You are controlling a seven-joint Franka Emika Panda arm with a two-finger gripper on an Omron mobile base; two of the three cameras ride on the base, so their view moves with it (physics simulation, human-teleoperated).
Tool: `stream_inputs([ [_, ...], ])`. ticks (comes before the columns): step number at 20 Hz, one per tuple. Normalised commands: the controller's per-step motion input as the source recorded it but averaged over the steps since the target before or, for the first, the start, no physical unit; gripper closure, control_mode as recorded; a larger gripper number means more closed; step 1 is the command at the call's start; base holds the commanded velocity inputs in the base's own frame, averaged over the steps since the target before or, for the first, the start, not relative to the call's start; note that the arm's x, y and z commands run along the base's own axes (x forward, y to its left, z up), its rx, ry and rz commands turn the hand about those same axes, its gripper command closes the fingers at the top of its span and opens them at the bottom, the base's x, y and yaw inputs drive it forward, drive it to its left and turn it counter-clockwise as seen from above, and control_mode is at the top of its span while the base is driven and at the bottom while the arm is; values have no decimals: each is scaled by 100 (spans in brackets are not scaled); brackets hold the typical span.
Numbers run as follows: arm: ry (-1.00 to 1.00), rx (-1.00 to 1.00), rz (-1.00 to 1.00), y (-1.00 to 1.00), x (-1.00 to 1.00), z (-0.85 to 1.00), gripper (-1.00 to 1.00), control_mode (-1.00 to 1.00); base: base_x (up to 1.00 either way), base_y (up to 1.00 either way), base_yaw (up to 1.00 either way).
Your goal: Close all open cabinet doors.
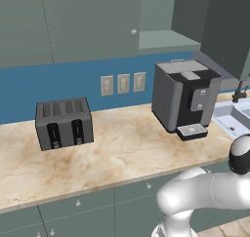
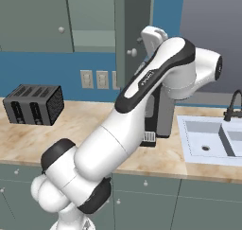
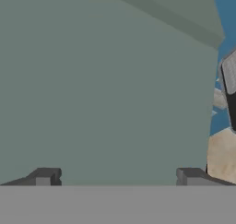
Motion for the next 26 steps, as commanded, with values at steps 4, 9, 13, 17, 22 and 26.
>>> stream_inputs([
  [4, 0, -5, 4, 36, -13, -1, -100, -100, 0, 0, 0],
  [9, 0, -3, 1, 42, -18, -2, -100, -100, 0, 0, 0],
  [13, 0, -4, 0, 50, -11, -6, -100, -100, 0, 0, 0],
  [17, 0, 0, 0, 48, -2, -4, -100, -100, 0, 0, 0],
  [22, -1, 0, -6, 49, 1, 0, -100, -100, 0, 0, 0],
  [26, -2, 0, -7, 50, 7, 0, -100, -100, 0, 0, 0],
])
